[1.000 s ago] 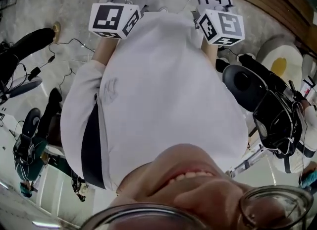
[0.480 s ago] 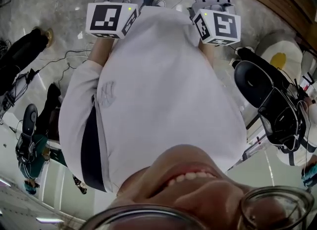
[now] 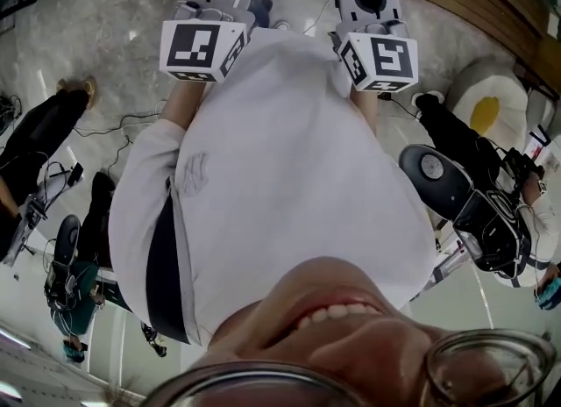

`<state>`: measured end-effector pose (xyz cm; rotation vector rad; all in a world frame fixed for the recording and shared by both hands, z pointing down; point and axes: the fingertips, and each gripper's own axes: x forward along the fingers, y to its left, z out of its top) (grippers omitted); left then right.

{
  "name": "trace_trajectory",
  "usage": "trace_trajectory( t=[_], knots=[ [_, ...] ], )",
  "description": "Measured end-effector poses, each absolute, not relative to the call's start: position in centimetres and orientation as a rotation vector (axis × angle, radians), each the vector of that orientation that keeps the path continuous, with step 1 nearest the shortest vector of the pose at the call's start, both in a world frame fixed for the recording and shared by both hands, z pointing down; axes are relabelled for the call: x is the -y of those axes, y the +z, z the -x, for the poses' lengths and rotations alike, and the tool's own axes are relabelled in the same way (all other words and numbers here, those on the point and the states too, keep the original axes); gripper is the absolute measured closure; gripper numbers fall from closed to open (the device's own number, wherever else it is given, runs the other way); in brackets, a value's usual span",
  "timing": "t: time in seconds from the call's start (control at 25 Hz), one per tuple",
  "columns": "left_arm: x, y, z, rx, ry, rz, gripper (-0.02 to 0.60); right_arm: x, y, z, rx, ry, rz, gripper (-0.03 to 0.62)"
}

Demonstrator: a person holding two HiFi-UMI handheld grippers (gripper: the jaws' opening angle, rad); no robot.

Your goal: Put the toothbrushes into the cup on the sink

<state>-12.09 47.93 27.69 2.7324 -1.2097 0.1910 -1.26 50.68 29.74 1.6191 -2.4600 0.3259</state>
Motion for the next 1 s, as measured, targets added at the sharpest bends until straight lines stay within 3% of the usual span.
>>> trace_trajectory(
  t=[0.32, 1.0],
  knots=[
    [-39.8, 25.7, 12.8, 1.151, 0.159, -2.762, 0.580, -43.2, 27.8, 1.6, 2.419, 0.287, -1.674, 0.583],
    [-31.6, 29.5, 15.2, 1.174, 0.231, -2.682, 0.580, -35.7, 31.1, 2.1, 2.364, 0.369, -1.700, 0.583]
  ],
)
